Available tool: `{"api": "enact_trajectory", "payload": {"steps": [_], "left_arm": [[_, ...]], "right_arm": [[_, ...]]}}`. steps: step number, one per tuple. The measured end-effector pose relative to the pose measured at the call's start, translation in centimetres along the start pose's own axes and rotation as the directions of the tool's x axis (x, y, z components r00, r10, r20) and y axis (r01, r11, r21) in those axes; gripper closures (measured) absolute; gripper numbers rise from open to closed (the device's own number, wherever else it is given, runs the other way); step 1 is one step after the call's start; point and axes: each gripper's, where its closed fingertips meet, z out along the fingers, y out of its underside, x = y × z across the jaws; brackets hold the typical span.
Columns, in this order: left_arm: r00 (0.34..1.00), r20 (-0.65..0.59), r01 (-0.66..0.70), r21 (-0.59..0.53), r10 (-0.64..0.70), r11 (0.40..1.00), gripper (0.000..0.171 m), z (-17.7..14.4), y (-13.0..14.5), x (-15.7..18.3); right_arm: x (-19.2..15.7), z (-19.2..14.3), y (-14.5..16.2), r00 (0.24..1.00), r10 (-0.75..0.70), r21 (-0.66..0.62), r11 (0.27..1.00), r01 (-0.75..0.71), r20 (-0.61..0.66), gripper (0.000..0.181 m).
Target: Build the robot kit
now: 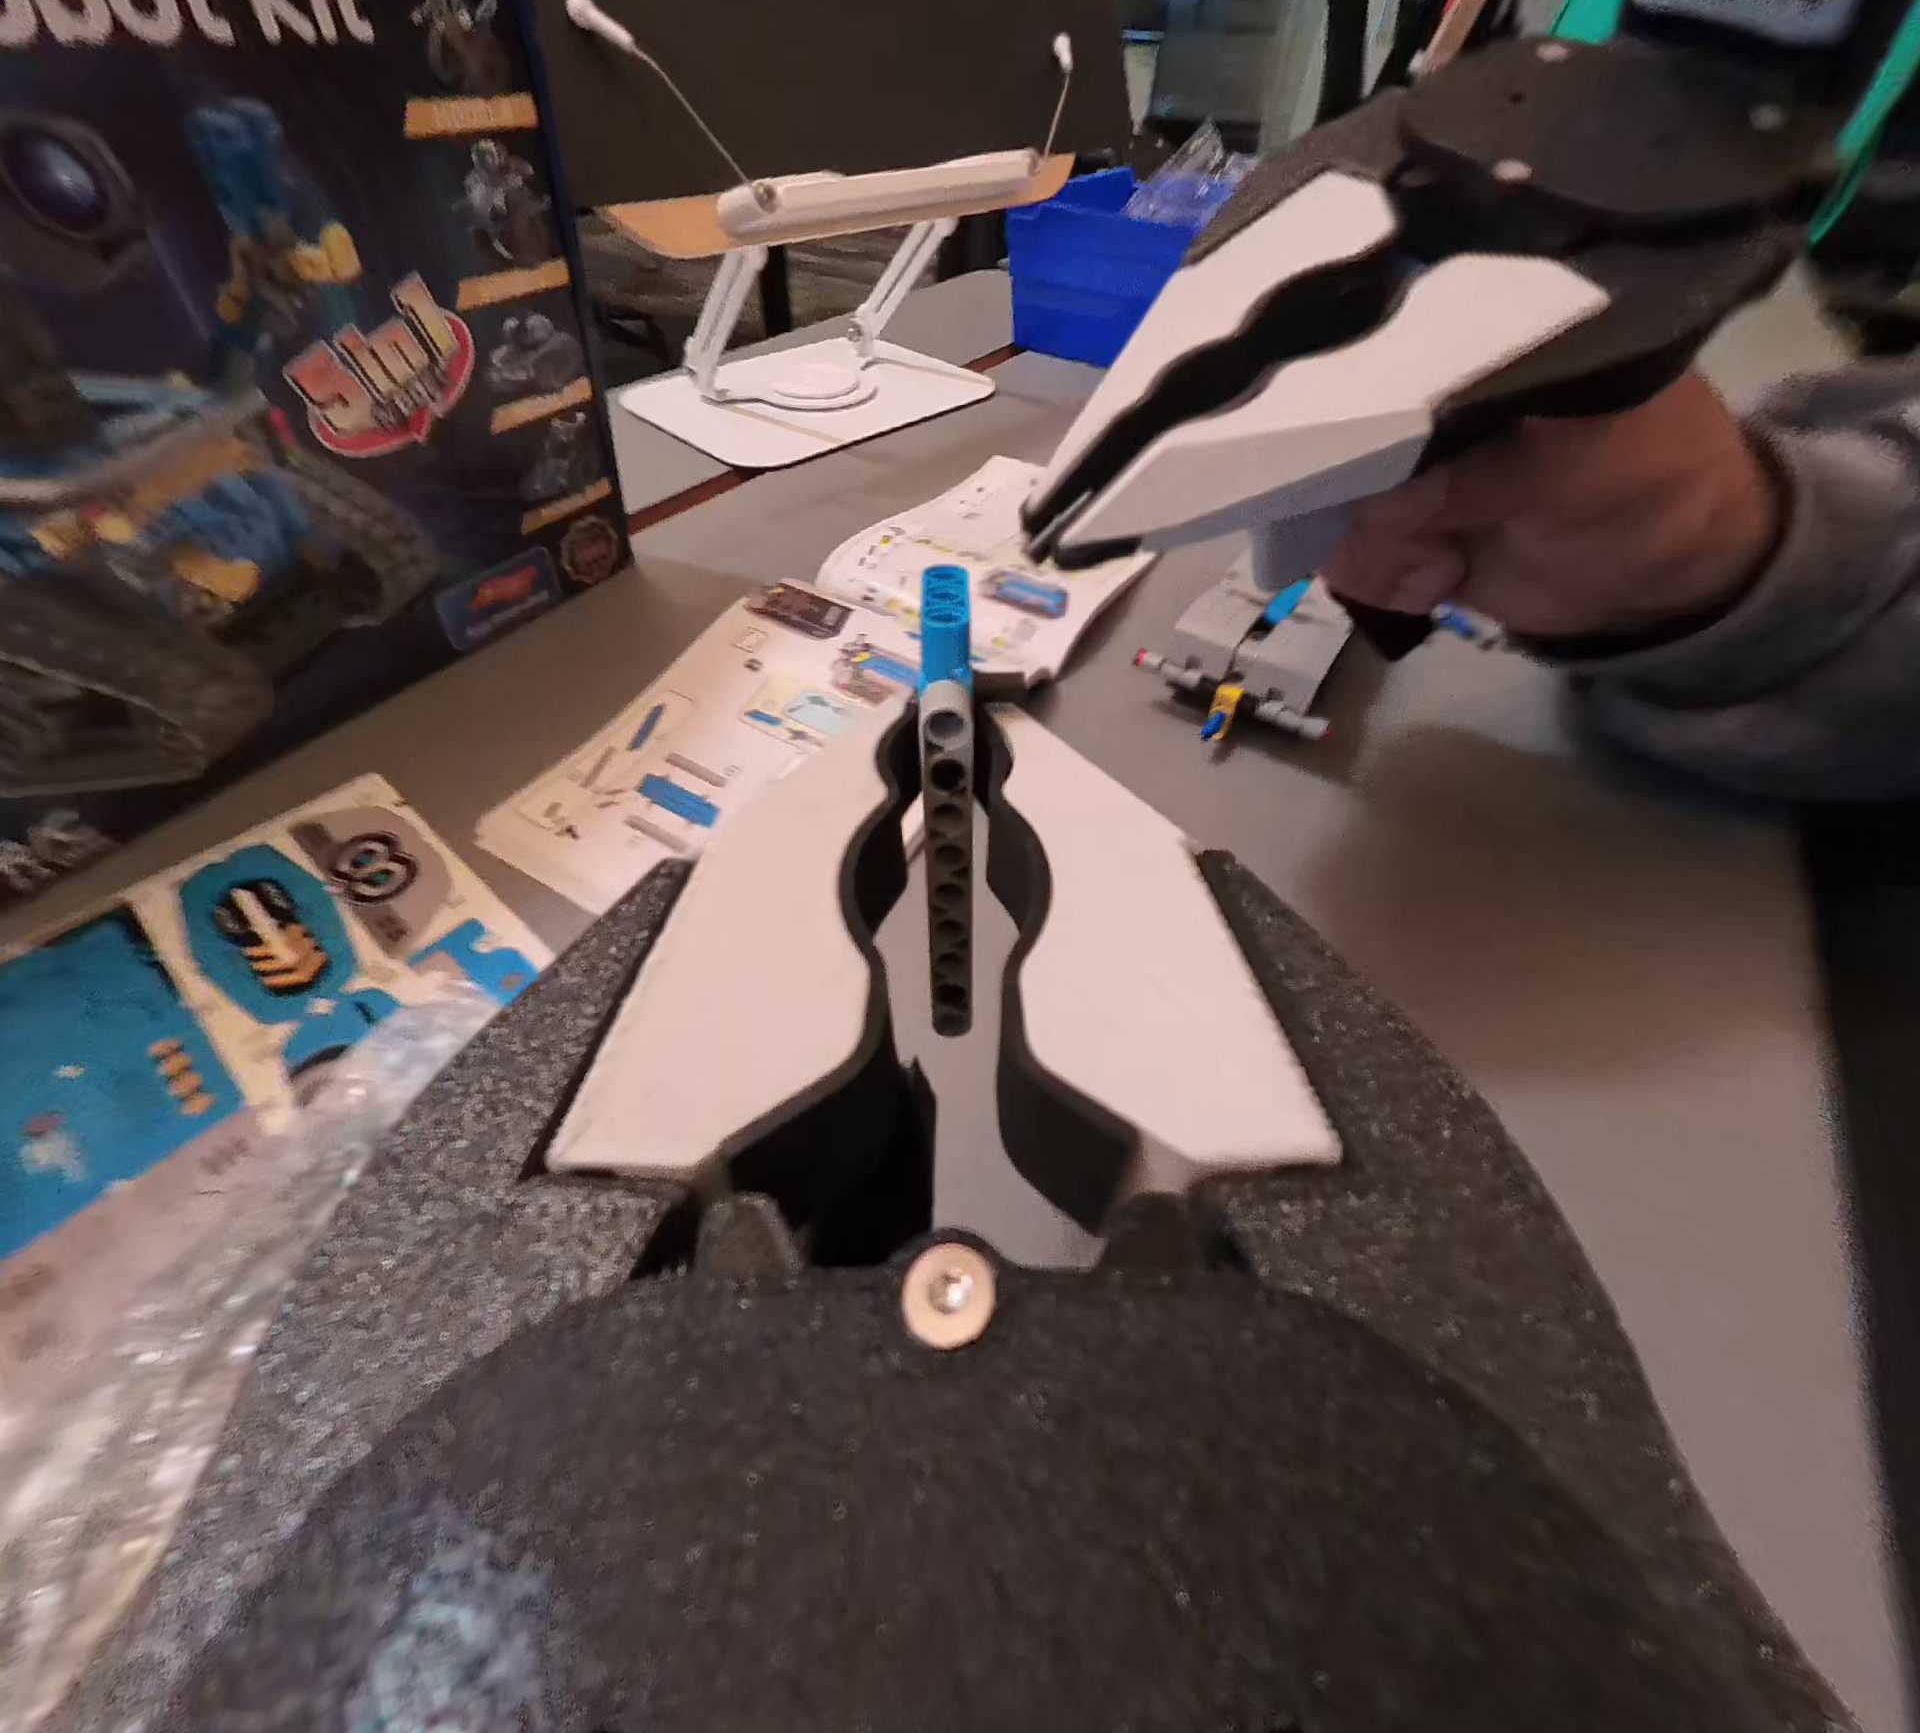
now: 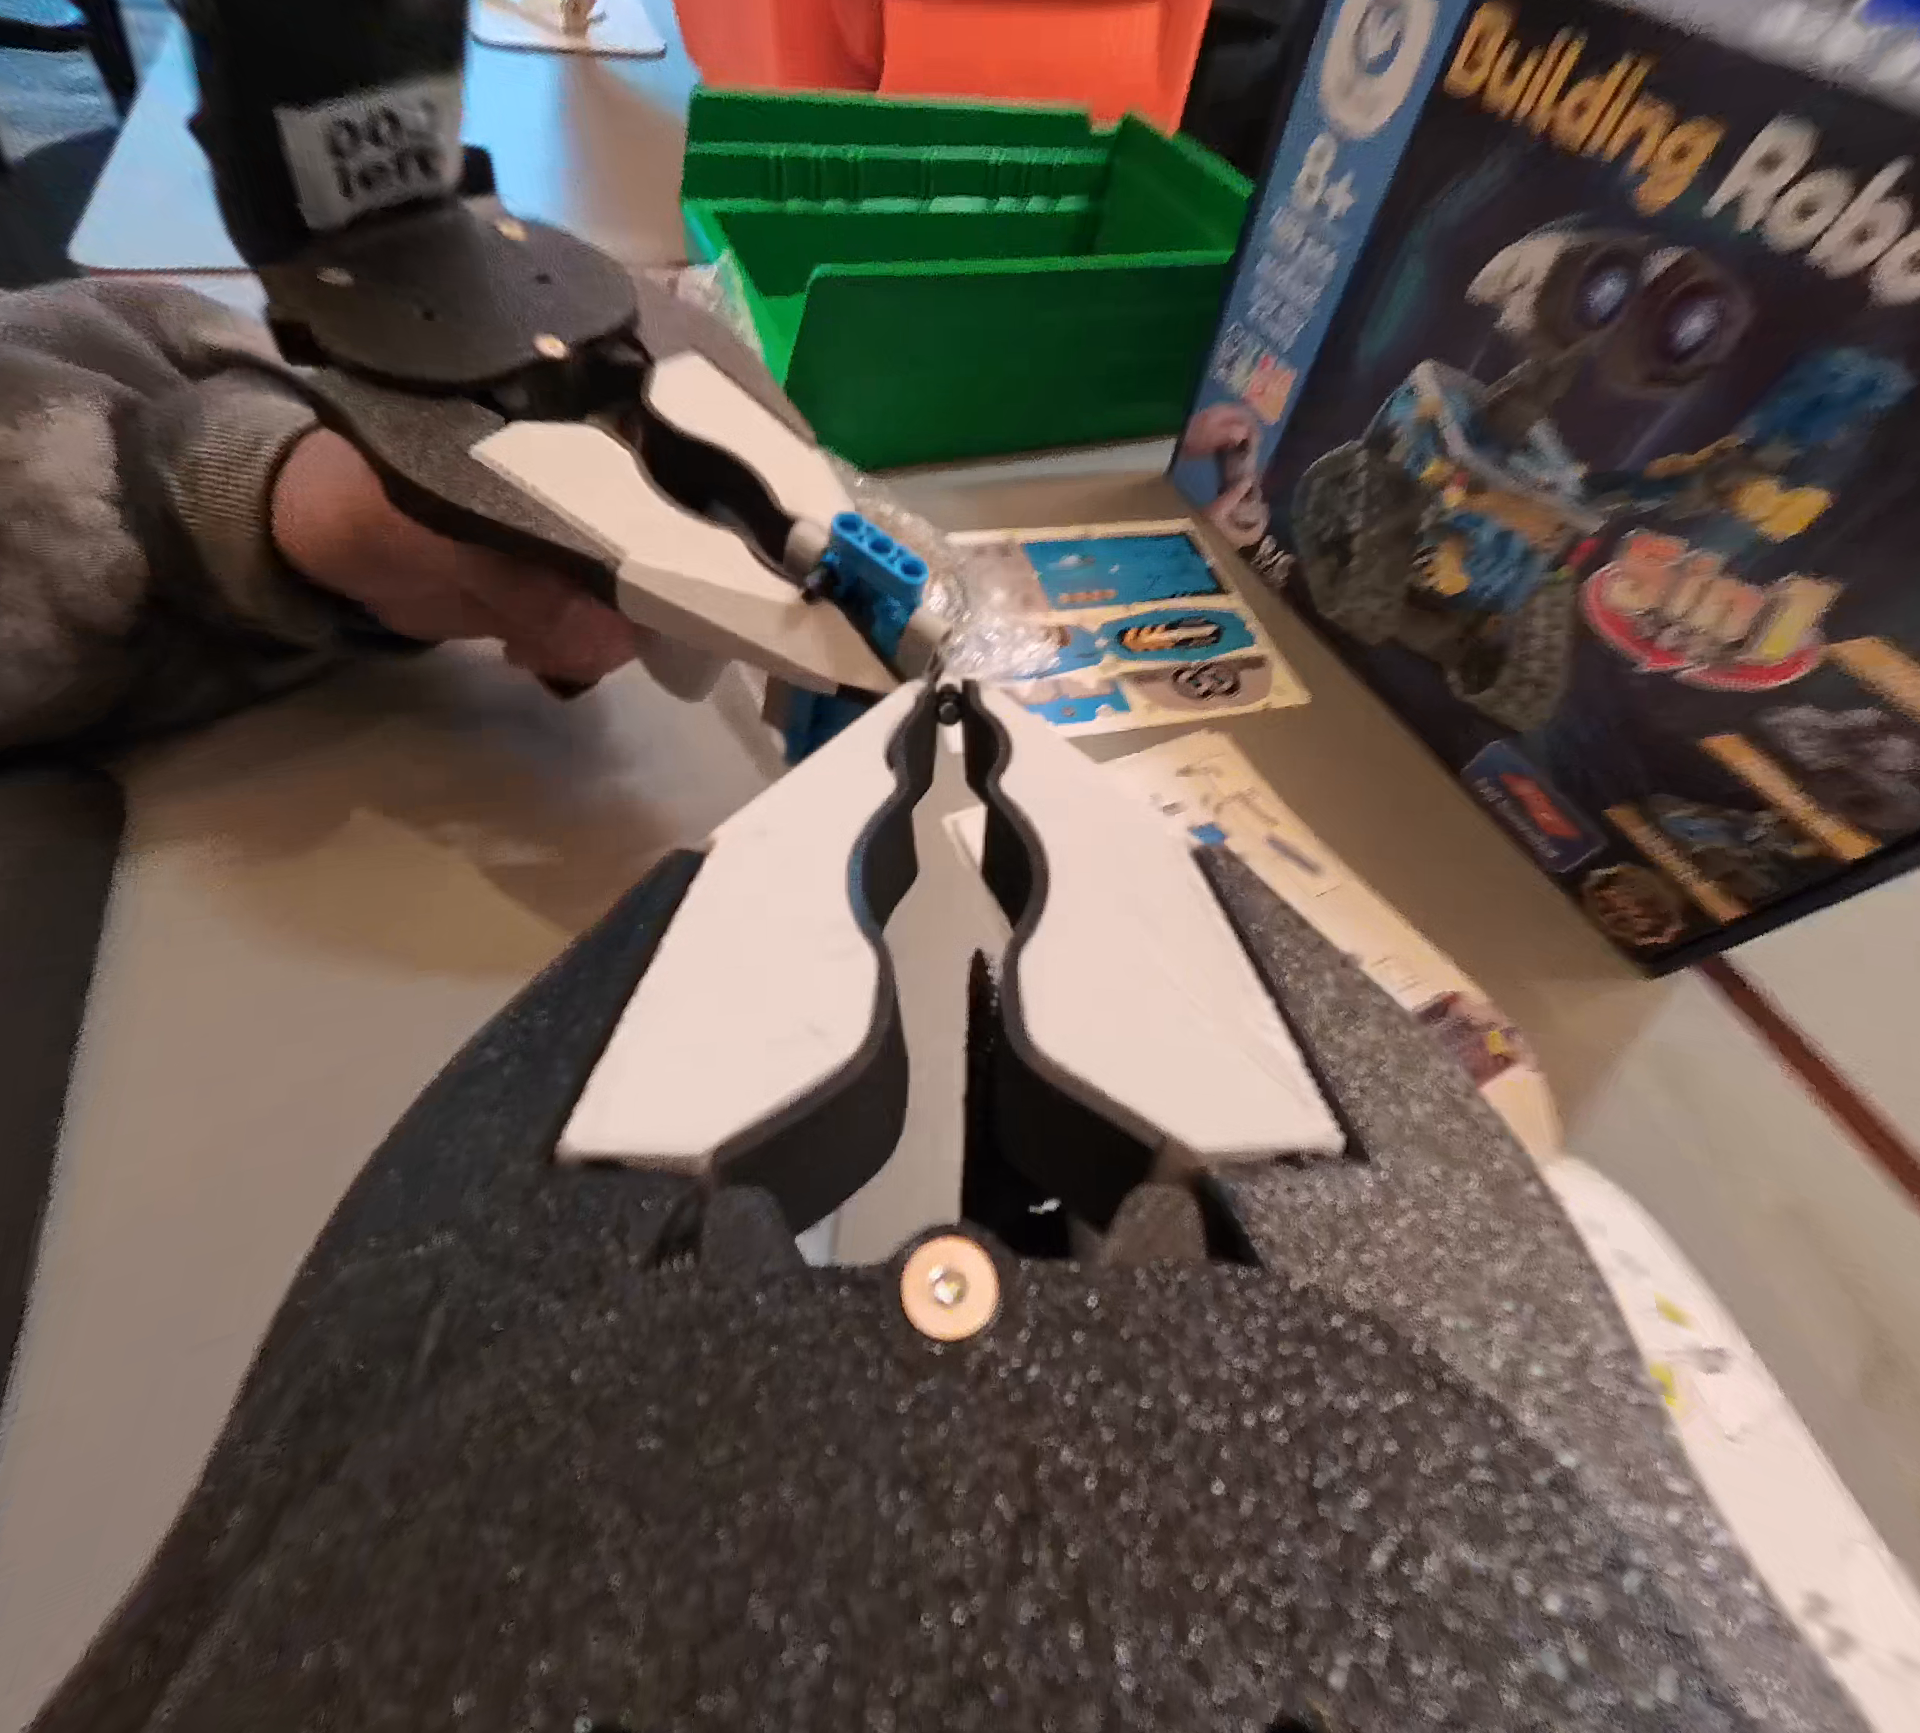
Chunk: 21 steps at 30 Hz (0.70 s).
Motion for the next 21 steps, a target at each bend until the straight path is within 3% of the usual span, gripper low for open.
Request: {"api": "enact_trajectory", "payload": {"steps": [3,5,15,21], "left_arm": [[0.978,-0.100,0.185,0.019,-0.182,0.983,0.165,0.1,-0.2,0.8],[0.972,-0.113,0.209,0.017,-0.206,0.978,0.165,0.3,-0.1,1.0],[0.961,-0.107,0.257,0.017,-0.254,0.966,0.165,0.6,0.0,1.5],[0.975,-0.041,0.223,0.102,-0.220,0.969,0.164,0.2,-1.0,1.7]], "right_arm": [[-1.0,-0.5,-1.2,0.972,-0.220,0.027,0.974,0.223,-0.083,0.178],[-1.8,0.0,-1.2,0.949,-0.296,-0.003,0.955,0.298,-0.107,0.178],[-1.6,1.2,-0.2,0.926,-0.340,-0.072,0.940,0.333,-0.161,0.179],[-1.7,0.9,-1.2,0.878,-0.407,-0.061,0.912,0.406,-0.252,0.178]]}}
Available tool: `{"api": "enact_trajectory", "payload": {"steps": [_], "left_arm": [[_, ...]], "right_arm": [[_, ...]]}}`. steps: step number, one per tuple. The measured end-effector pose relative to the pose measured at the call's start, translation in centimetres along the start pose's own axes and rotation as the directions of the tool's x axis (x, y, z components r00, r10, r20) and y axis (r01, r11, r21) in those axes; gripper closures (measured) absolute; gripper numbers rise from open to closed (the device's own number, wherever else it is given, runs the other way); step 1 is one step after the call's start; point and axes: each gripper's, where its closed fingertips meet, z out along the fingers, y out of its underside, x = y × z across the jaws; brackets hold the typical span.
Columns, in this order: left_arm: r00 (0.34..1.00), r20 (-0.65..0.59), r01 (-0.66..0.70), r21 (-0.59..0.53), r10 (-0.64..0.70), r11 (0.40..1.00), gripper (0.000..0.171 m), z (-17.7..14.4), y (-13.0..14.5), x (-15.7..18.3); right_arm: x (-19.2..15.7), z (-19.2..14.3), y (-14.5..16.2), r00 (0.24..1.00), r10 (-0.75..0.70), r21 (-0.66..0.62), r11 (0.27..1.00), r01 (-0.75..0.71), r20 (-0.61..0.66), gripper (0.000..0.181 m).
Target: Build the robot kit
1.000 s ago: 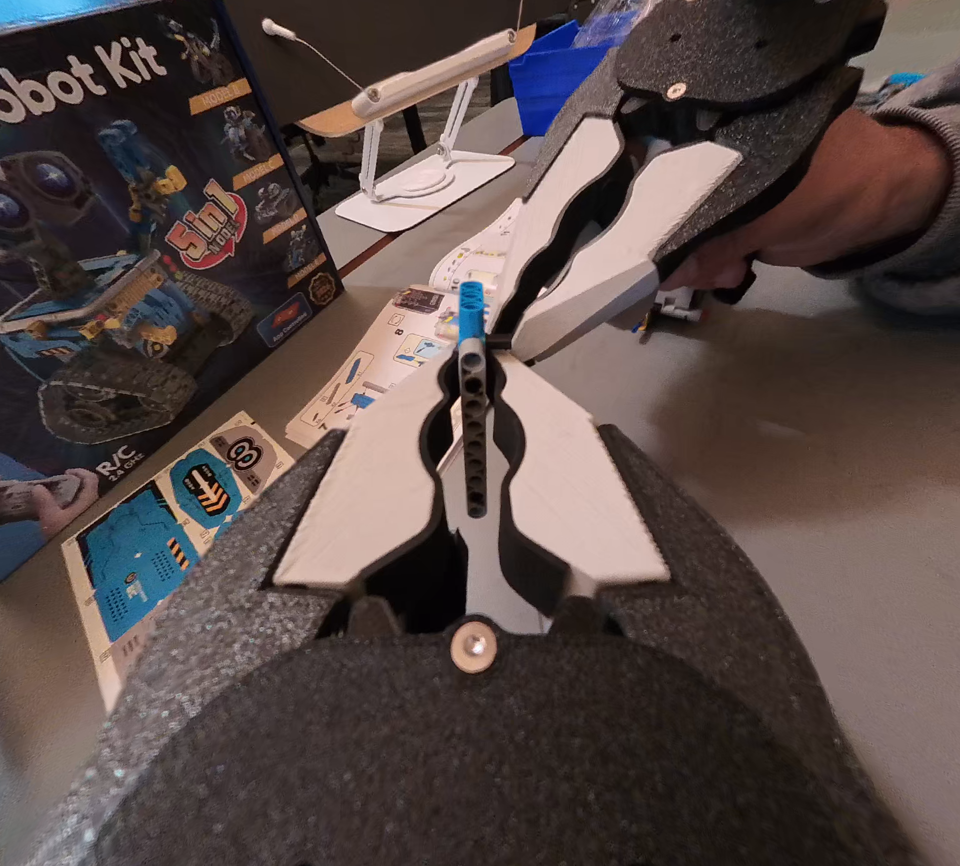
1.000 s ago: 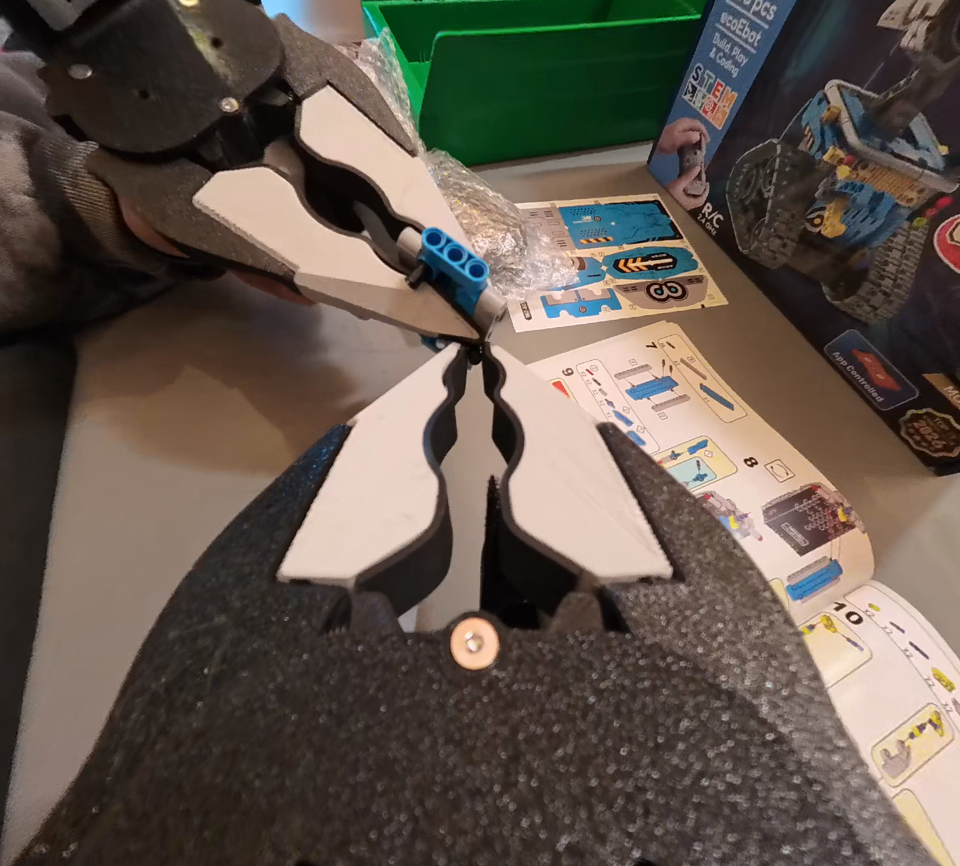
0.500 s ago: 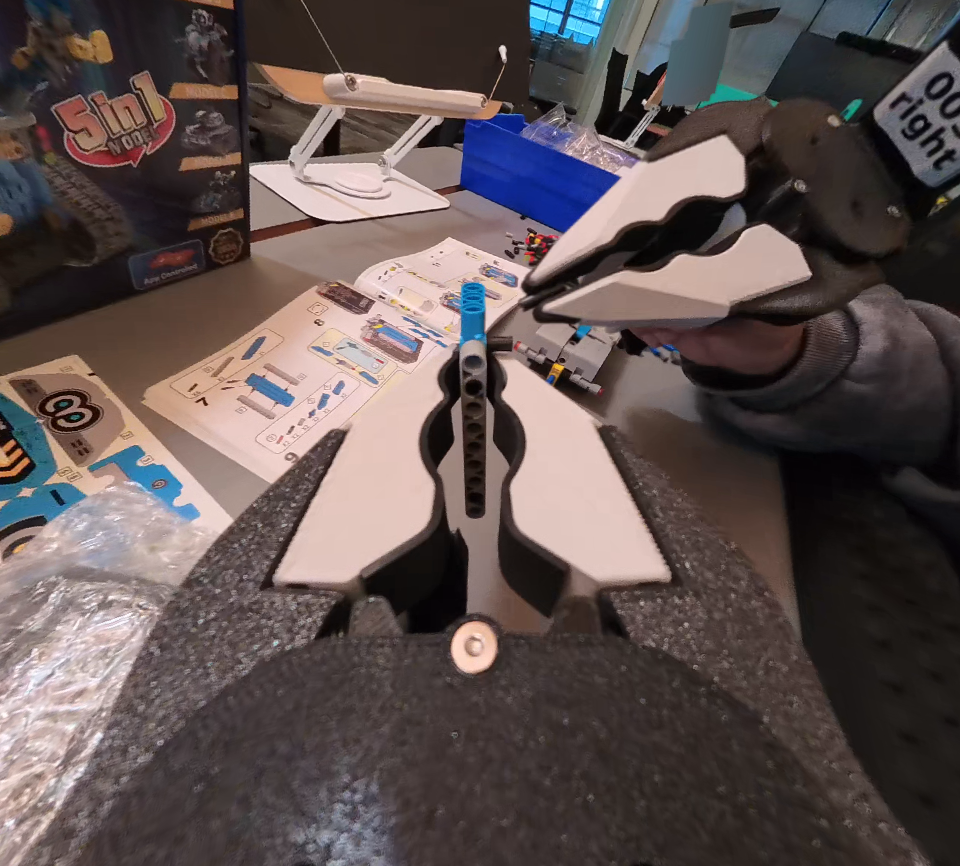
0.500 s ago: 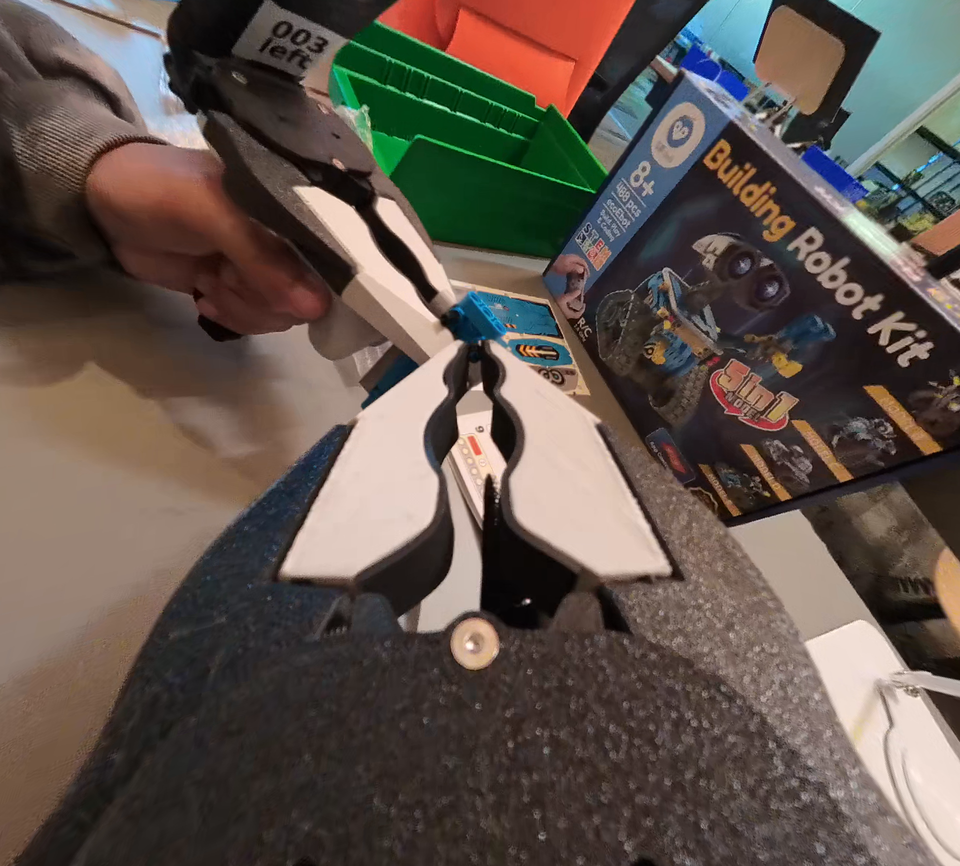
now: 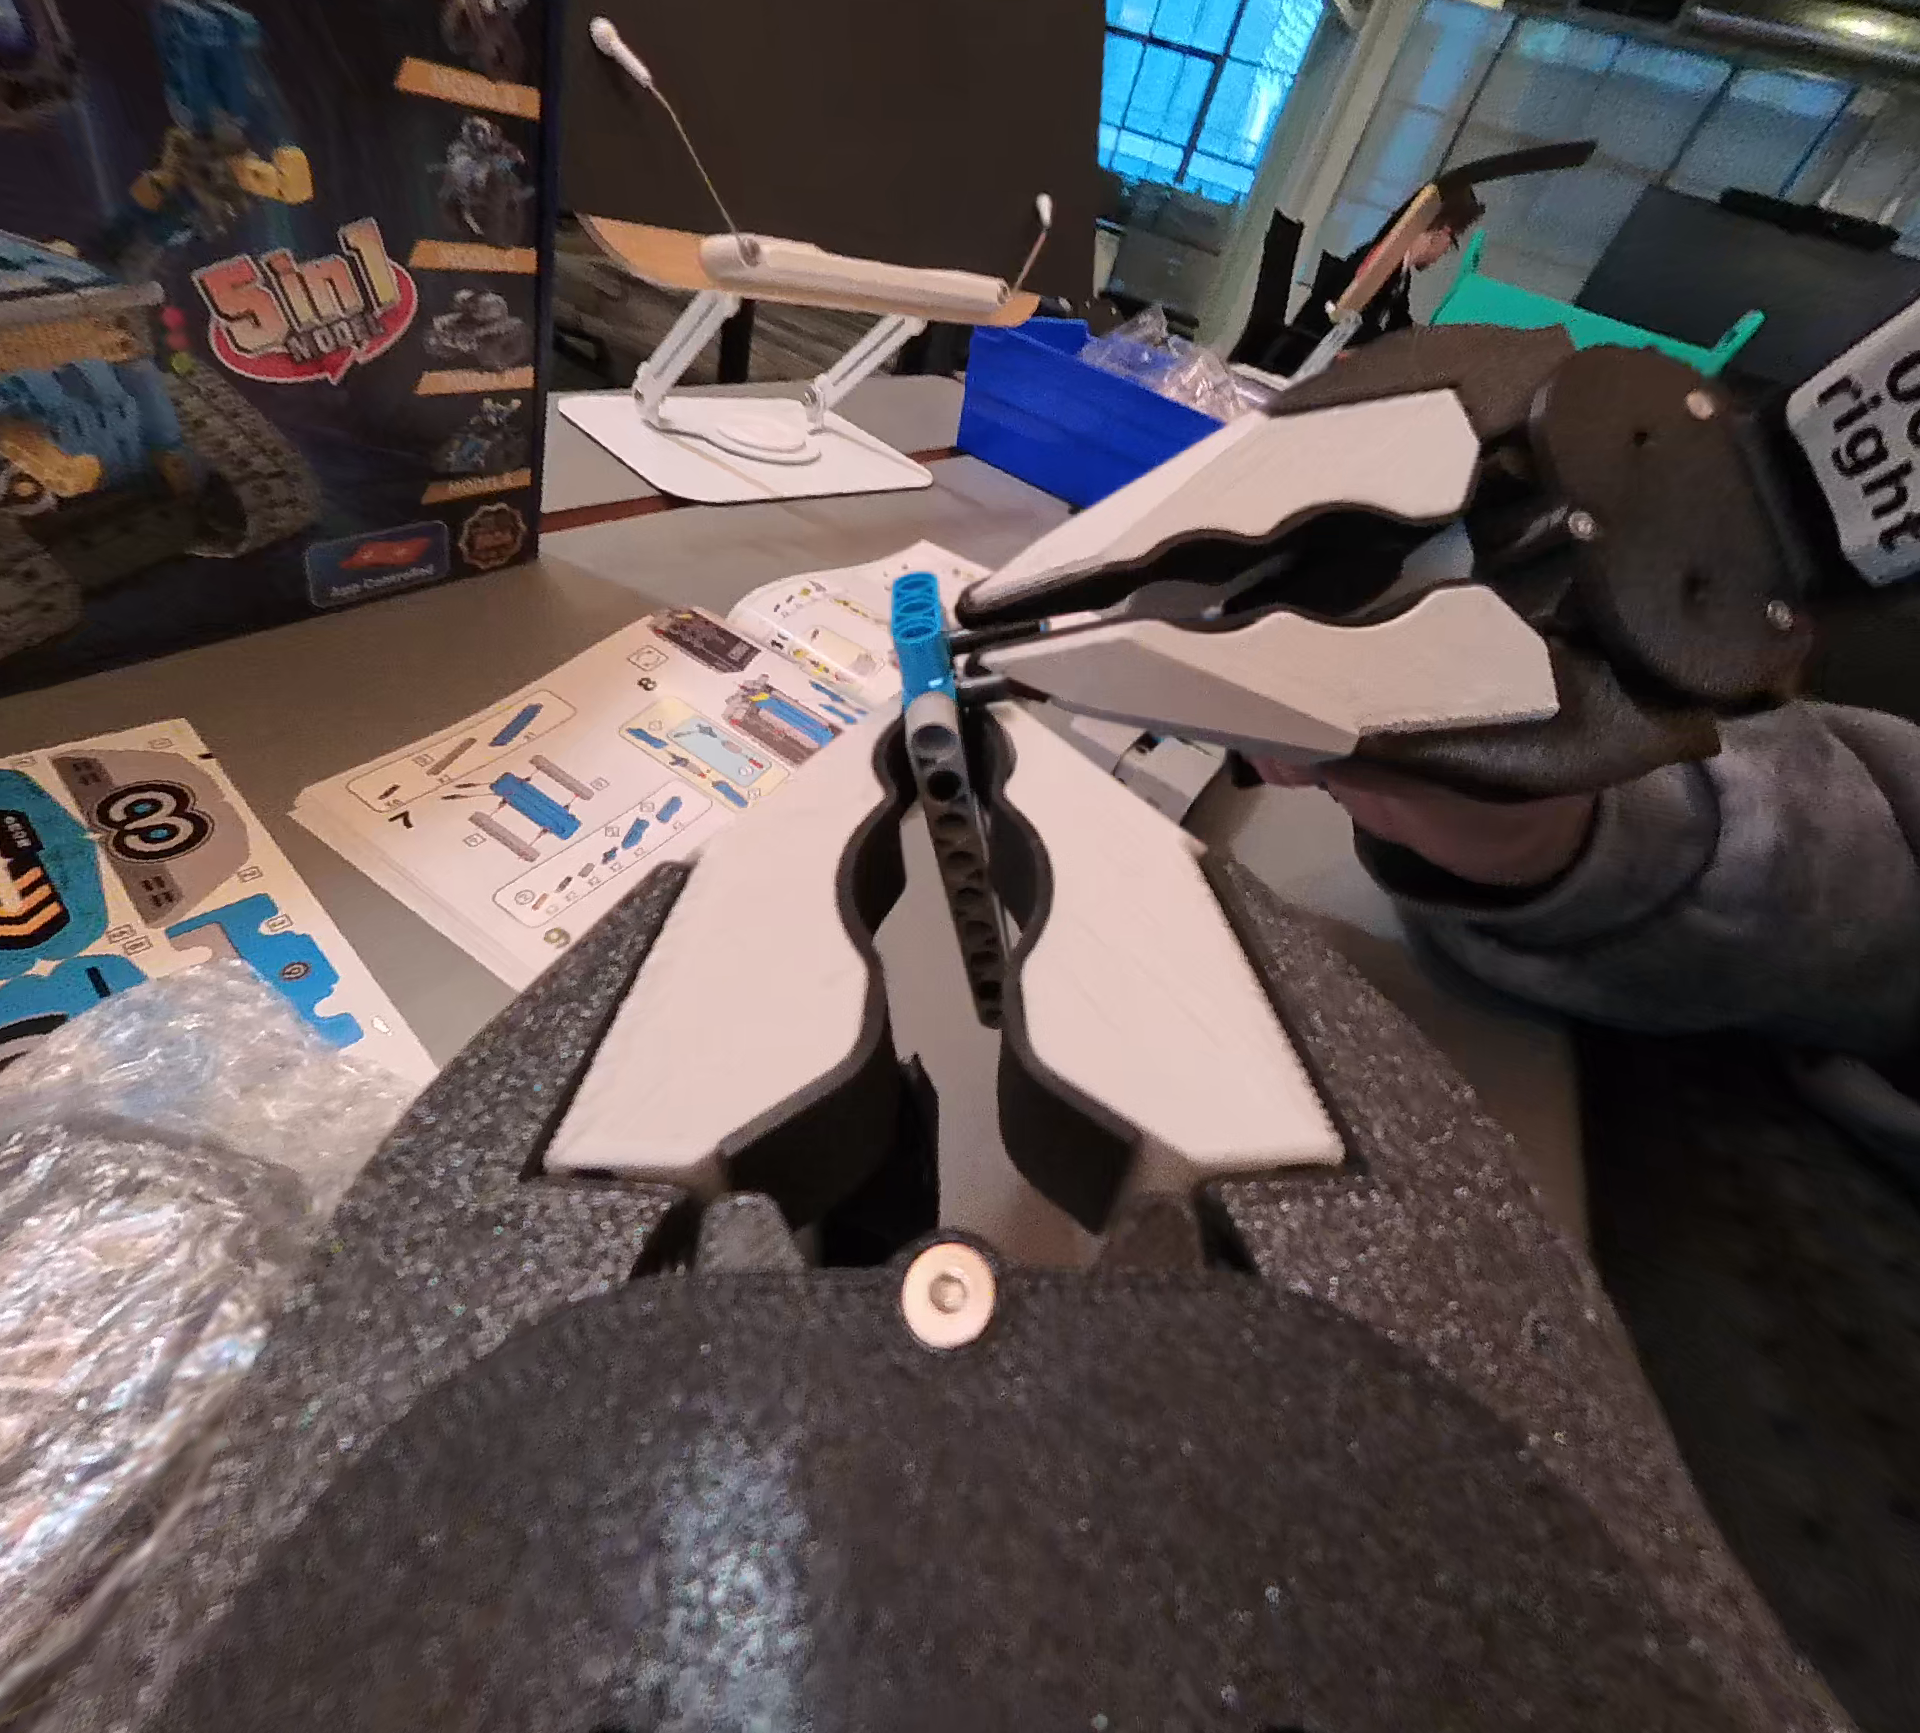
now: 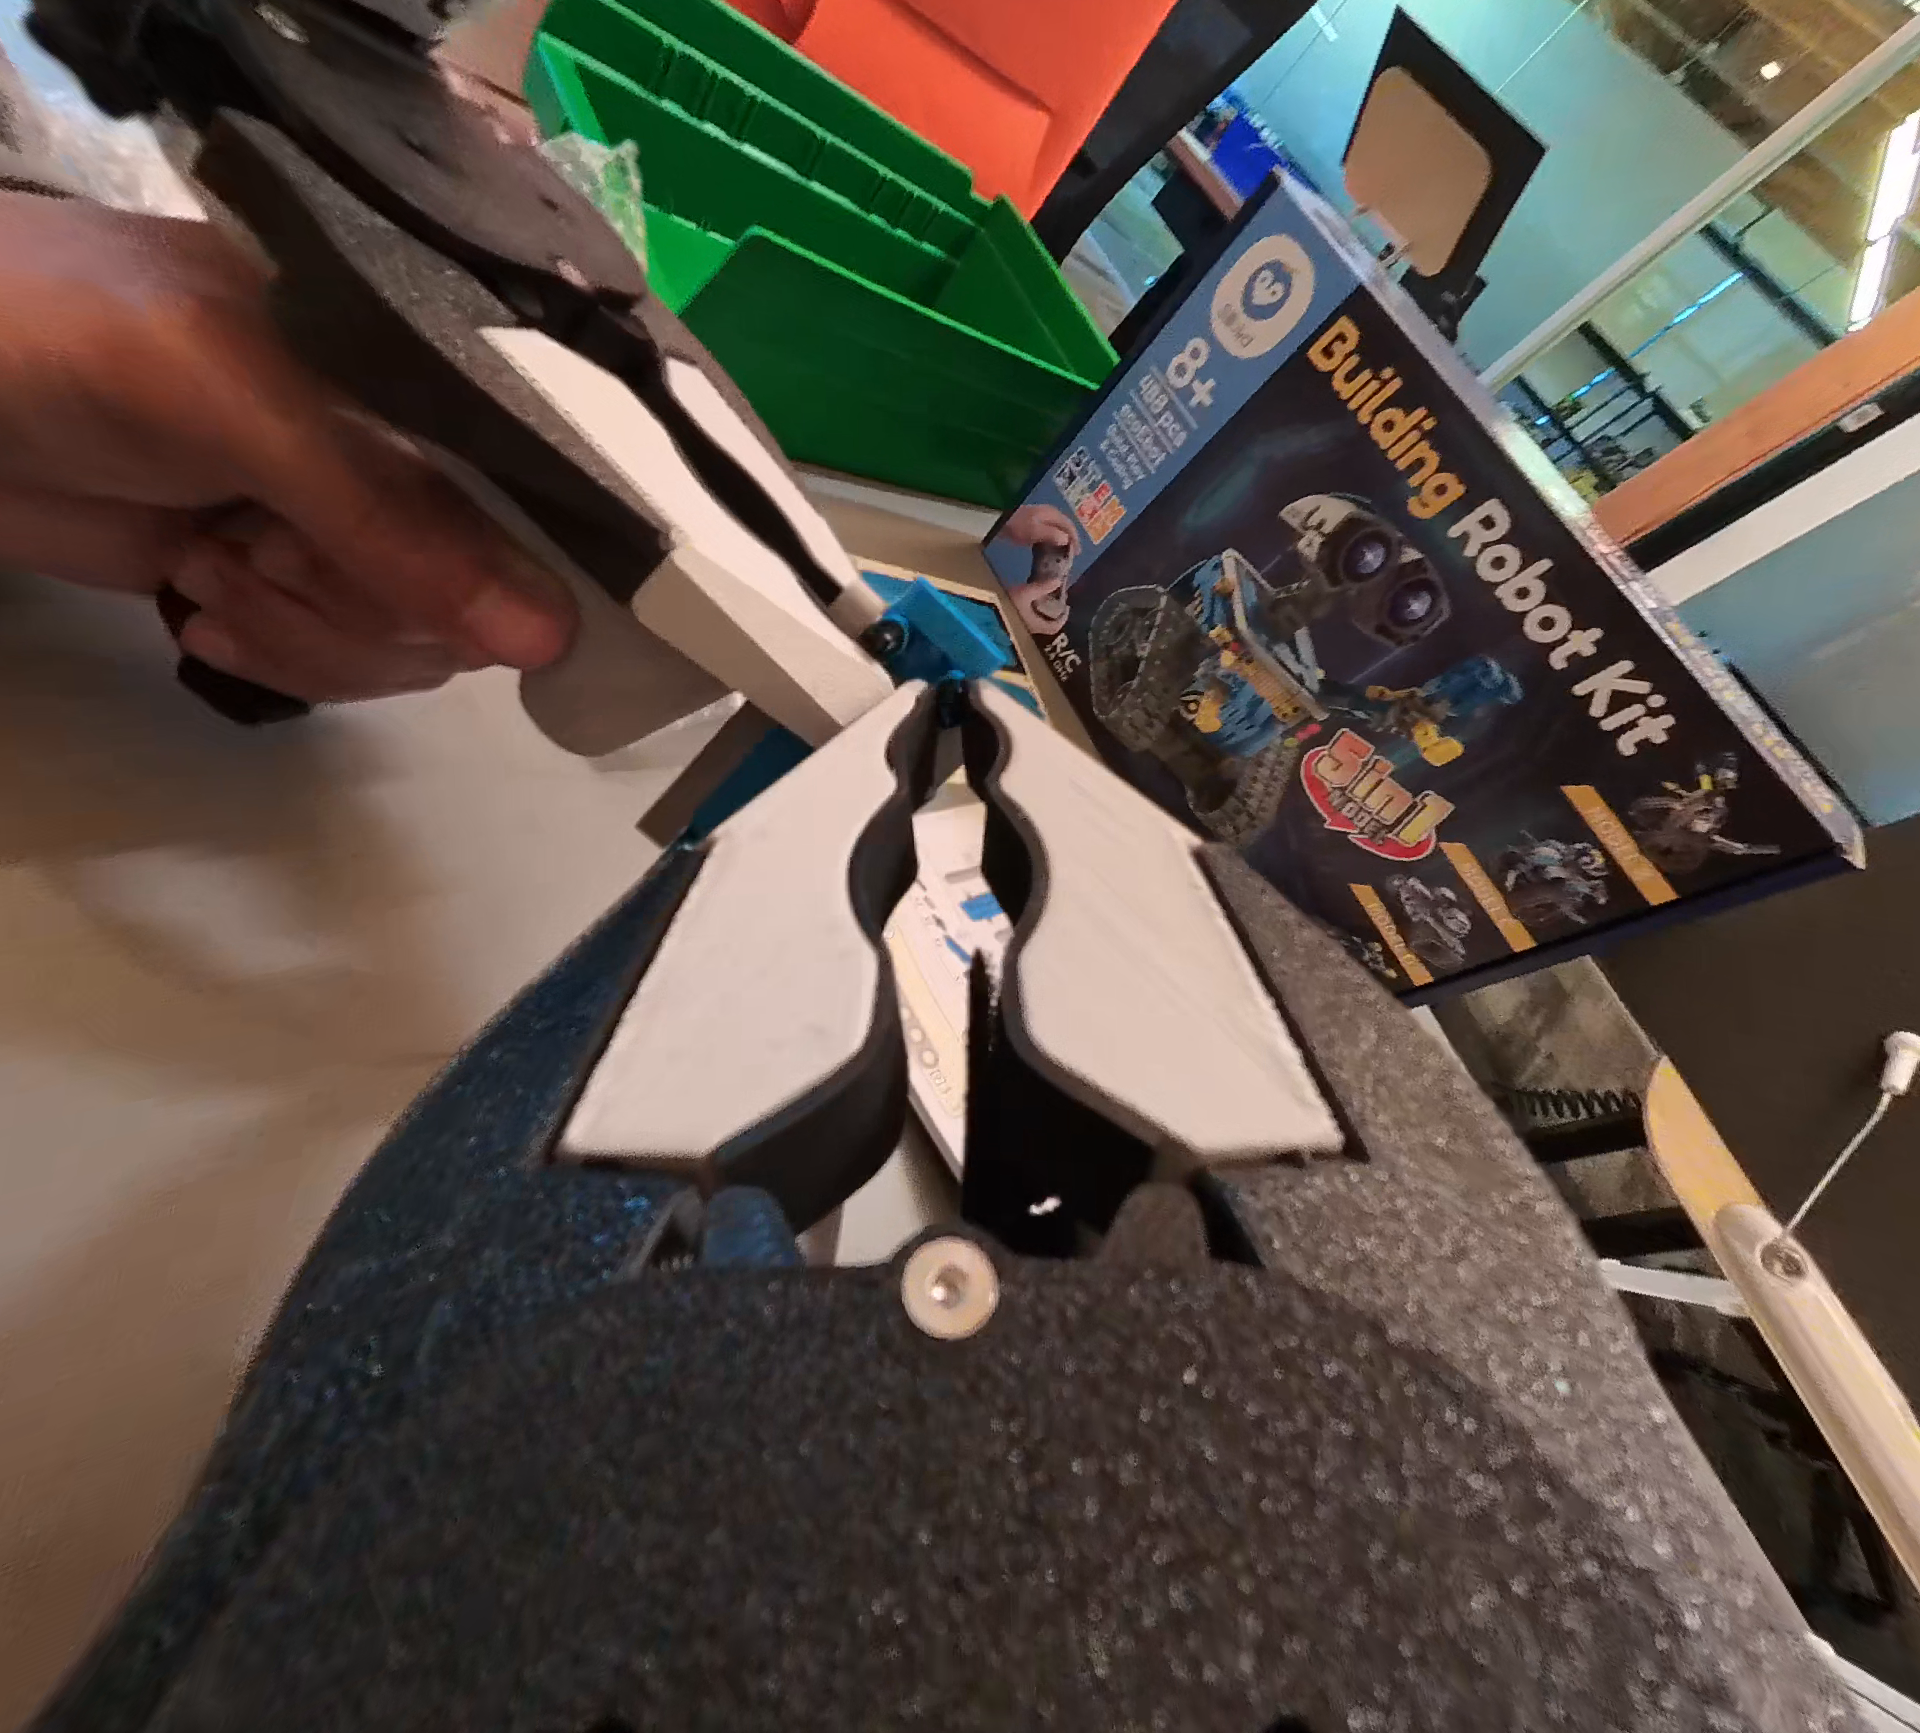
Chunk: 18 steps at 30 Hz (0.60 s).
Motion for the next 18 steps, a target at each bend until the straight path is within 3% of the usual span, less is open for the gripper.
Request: {"api": "enact_trajectory", "payload": {"steps": [5,8,10,14,16,18], "left_arm": [[0.998,0.064,-0.025,0.035,0.022,0.999,0.164,-0.26,-0.20,-0.15],[0.997,0.075,-0.023,0.014,0.021,1.000,0.164,-0.08,0.31,-0.33],[0.998,0.058,0.001,0.011,-0.002,1.000,0.164,0.09,0.51,-0.27],[0.989,0.114,-0.094,0.011,0.092,0.996,0.165,-0.08,0.21,-0.32],[0.994,0.097,-0.052,0.011,0.051,0.999,0.164,-0.06,0.19,-0.40],[0.997,0.035,0.071,0.017,-0.071,0.997,0.164,0.09,0.30,-0.59]], "right_arm": [[-0.07,0.12,-0.21,0.999,0.030,0.008,1.000,-0.030,-0.031,0.178],[-0.31,0.40,0.24,0.993,0.114,-0.021,0.993,-0.113,0.039,0.178],[-0.33,0.34,0.48,0.995,0.087,-0.041,0.996,-0.085,0.043,0.178],[-0.25,0.22,0.10,1.000,0.019,-0.056,0.998,-0.019,0.010,0.178],[-0.16,0.32,0.09,0.996,0.088,-0.050,0.995,-0.087,0.023,0.178],[-0.07,0.66,0.33,0.992,0.121,-0.062,0.991,-0.119,0.021,0.178]]}}
